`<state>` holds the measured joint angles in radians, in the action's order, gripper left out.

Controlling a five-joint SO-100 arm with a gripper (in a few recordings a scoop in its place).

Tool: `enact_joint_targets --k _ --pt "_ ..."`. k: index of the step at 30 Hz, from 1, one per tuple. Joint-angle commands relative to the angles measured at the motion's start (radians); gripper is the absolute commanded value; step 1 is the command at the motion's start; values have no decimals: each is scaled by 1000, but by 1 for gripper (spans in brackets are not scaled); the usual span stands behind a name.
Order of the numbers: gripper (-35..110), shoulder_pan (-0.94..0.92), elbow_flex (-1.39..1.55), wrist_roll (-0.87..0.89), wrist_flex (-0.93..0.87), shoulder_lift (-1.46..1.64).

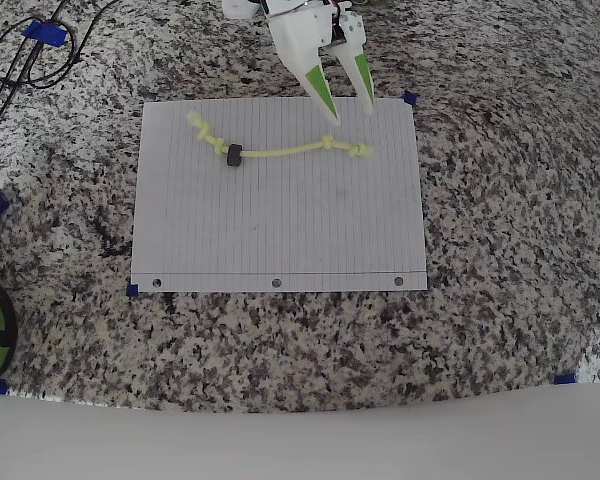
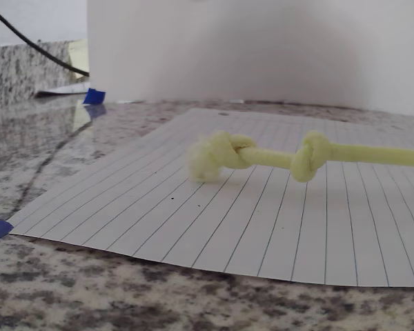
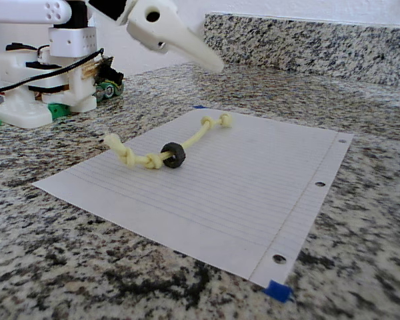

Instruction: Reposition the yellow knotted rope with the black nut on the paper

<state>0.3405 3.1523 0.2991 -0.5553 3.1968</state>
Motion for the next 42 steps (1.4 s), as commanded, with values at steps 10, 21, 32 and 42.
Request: enact_joint_targets --k 10,21,32,42 --pt "0 -132 -35 -611 98 25" --pt "0 -206 -66 -1299 -46 124" --pt "0 -267 -69 -1773 -264 153" --pt "0 -288 -71 -1873 -630 212"
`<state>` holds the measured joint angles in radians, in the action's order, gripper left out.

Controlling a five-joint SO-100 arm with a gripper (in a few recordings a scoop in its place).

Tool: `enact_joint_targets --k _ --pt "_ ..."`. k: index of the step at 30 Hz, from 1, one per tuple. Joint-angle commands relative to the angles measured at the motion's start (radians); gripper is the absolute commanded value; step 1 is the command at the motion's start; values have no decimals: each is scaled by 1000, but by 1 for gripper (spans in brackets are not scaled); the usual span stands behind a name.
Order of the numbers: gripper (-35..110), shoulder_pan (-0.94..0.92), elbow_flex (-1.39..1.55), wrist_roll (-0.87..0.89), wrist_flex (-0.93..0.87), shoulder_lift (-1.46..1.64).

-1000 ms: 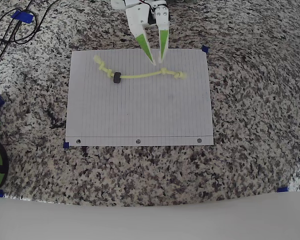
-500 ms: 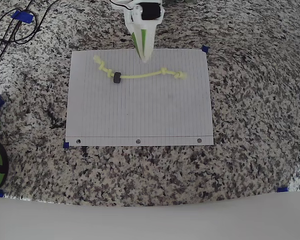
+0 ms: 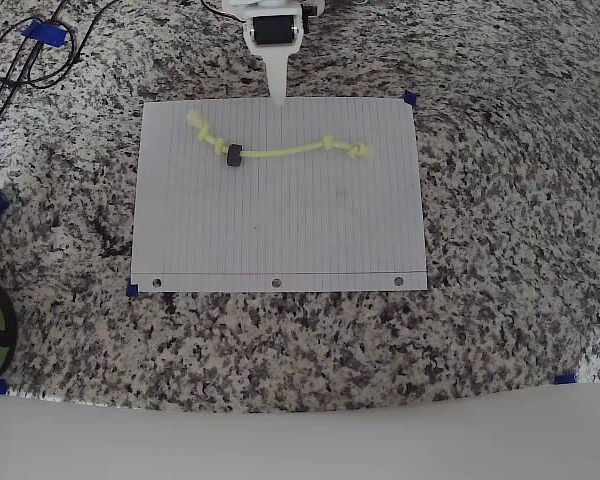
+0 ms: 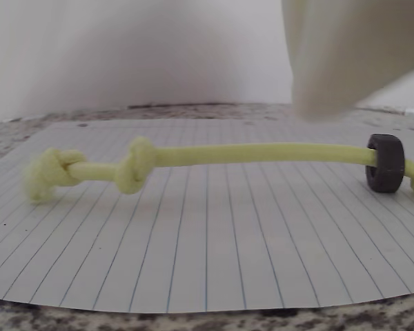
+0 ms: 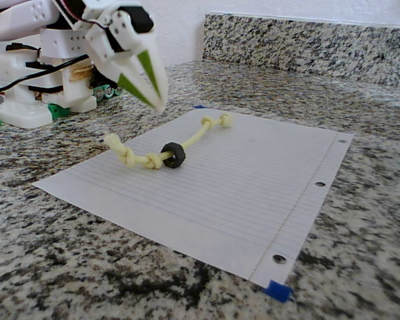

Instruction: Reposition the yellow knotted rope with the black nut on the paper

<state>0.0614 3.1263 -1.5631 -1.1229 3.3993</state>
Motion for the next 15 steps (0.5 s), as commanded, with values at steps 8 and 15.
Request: enact_joint_targets --k 8,15 --pt "0 -9 -26 -3 -110 9" --pt "0 -20 23 0 -95 9"
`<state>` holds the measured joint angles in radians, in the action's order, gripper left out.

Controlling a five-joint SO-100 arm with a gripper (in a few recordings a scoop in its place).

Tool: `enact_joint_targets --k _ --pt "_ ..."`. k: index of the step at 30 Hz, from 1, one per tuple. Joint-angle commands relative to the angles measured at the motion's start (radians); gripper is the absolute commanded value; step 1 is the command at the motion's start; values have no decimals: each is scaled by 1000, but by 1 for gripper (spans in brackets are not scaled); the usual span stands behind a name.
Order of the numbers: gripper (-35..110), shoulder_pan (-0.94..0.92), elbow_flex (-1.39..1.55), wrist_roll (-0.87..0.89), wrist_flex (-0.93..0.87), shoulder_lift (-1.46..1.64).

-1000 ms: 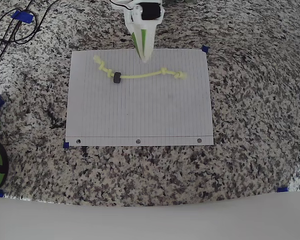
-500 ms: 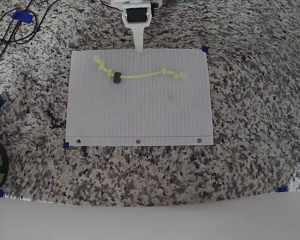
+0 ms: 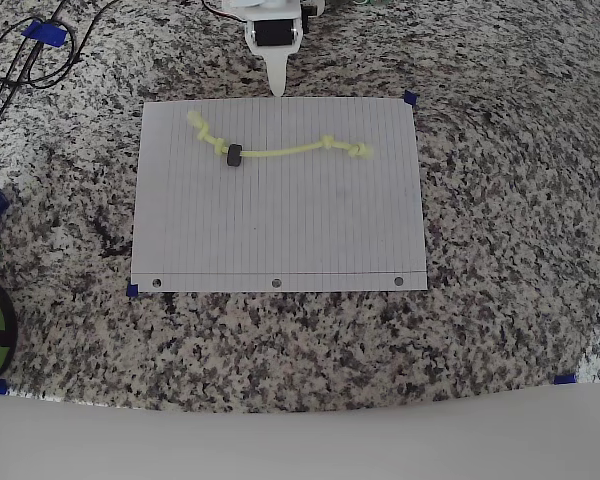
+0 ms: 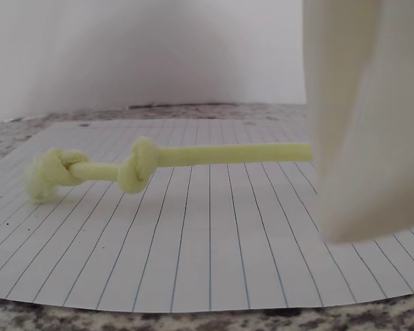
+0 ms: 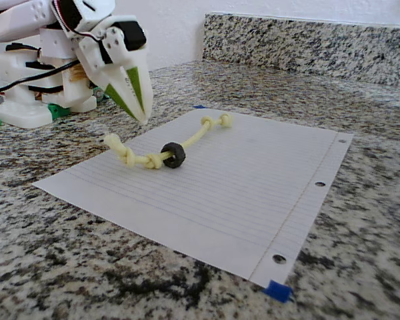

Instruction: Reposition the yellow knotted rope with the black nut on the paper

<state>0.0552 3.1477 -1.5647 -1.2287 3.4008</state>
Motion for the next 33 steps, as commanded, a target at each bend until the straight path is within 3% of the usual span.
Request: enact_joint_targets --k 1,33 --pt "0 -14 2 2 11 8" --pt "0 -63 2 -2 11 9"
